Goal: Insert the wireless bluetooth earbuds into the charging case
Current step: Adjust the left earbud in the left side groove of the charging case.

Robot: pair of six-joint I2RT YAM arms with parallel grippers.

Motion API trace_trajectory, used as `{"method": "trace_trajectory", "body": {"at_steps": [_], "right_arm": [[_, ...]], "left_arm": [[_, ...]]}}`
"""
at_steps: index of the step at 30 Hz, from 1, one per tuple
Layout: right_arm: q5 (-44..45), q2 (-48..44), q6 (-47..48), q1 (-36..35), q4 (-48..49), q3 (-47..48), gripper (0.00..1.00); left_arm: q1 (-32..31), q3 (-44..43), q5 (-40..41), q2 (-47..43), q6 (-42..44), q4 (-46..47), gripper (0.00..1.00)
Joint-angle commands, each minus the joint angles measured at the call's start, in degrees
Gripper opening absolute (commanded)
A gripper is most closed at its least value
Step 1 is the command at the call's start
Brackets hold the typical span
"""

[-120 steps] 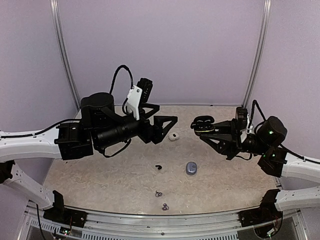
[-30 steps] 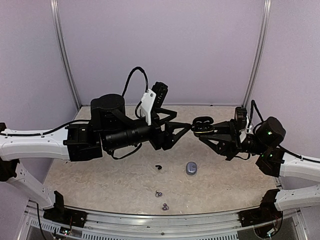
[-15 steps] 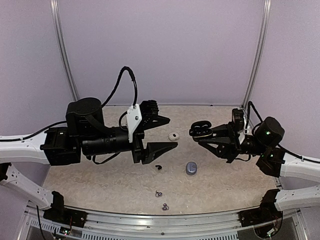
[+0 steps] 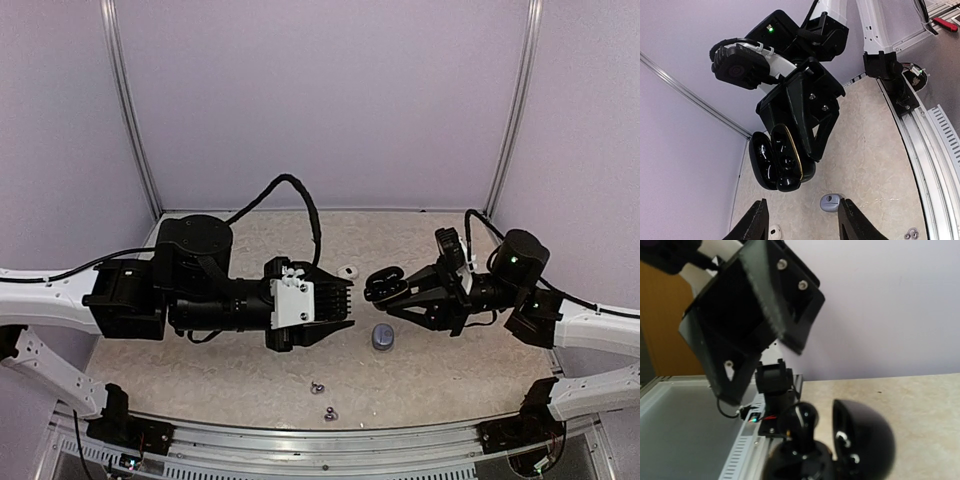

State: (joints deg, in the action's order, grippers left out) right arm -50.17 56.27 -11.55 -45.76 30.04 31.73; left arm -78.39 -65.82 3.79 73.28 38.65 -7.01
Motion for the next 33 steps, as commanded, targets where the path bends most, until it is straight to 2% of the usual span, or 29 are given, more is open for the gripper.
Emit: {"method": "trace_trajectory", "body": {"at_steps": [1, 15, 26, 33], "right_arm": [[-3.5, 1.6, -0.7, -0.6, -1.7, 2.8, 0.00], [-5.7, 4.5, -1.4, -1.4, -1.9, 4.2, 0.00], [-6.7, 4.8, -1.5, -2.2, -1.9, 4.0, 0.00], [-6.5, 4.7, -0.8, -2.5, -2.6, 3.9, 0.00]], "left_arm": [[-1.0, -2.0, 1.5, 1.2, 5.4, -0.4, 0.47], [-1.4, -2.6, 3.1, 3.2, 10.6, -1.0, 0.35], [-1.6, -3.4, 5.0, 5.3, 13.7, -2.1, 0.31], [-1.8, -4.3, 5.7, 5.9, 13.8, -2.6, 0.24]]}}
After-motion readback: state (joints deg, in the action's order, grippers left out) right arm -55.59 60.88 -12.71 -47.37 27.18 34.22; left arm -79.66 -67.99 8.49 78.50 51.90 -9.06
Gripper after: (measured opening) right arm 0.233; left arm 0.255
